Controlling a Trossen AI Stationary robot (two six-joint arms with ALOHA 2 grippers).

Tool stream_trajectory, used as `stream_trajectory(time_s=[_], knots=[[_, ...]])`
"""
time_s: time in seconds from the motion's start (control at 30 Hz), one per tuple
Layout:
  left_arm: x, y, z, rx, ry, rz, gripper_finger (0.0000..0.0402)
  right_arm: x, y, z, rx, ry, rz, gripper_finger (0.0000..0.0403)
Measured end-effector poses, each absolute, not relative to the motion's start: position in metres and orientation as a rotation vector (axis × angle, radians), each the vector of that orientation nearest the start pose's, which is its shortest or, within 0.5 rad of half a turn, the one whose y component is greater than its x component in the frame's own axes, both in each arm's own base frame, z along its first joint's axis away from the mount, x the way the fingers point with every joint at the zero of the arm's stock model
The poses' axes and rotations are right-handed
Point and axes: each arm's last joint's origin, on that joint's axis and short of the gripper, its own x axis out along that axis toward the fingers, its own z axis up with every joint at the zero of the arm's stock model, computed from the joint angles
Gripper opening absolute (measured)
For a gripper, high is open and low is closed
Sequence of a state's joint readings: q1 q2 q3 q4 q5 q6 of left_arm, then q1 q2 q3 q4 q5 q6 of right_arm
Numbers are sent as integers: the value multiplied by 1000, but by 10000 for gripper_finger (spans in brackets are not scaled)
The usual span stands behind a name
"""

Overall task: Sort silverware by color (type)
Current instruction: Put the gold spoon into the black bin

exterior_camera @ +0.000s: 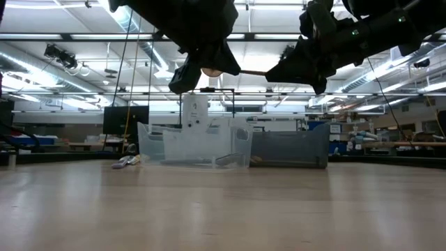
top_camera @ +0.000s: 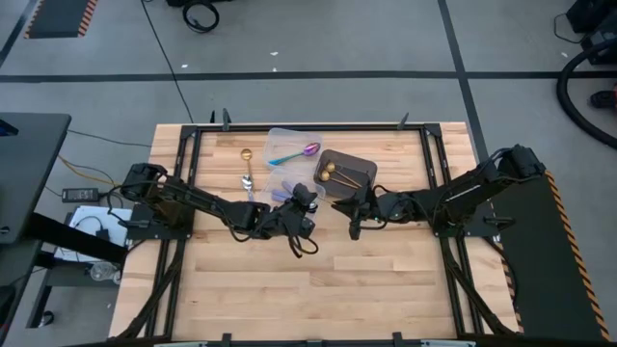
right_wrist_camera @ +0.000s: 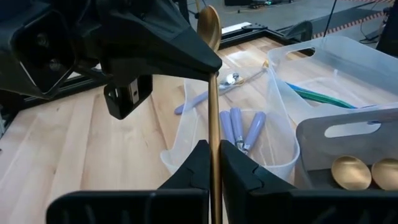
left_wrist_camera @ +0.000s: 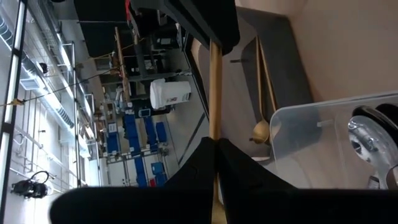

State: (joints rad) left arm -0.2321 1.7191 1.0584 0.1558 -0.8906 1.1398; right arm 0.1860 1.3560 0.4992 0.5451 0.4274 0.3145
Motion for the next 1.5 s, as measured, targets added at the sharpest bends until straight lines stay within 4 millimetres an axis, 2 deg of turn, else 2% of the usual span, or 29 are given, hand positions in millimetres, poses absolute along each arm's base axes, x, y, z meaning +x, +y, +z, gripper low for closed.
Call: stream_trajectory(time_s=[0.17, 0.47, 0.6, 0.77, 0.93, 1.2, 1.4, 1.5], knots=[[360, -62, 220, 1328, 766, 342, 27, 257, 35, 186, 217, 260, -285, 21], [357, -79, 221, 1220, 693, 353, 152, 257, 35, 184, 222, 283, -272, 21], [354, -91, 221, 1172, 662, 345, 180, 256, 33, 183, 231, 284, -317, 21], [348, -105, 217, 1111, 656, 320, 173, 257, 27, 183, 232, 280, -348, 21], [337, -113, 210, 968, 701, 266, 157, 256, 16, 180, 218, 305, -425, 21], [317, -114, 212, 809, 766, 248, 142, 252, -5, 173, 242, 424, -528, 25], [305, -108, 213, 709, 724, 219, 142, 252, -11, 182, 238, 559, -585, 25], [295, -104, 210, 689, 701, 212, 142, 254, -12, 189, 229, 554, -606, 25]])
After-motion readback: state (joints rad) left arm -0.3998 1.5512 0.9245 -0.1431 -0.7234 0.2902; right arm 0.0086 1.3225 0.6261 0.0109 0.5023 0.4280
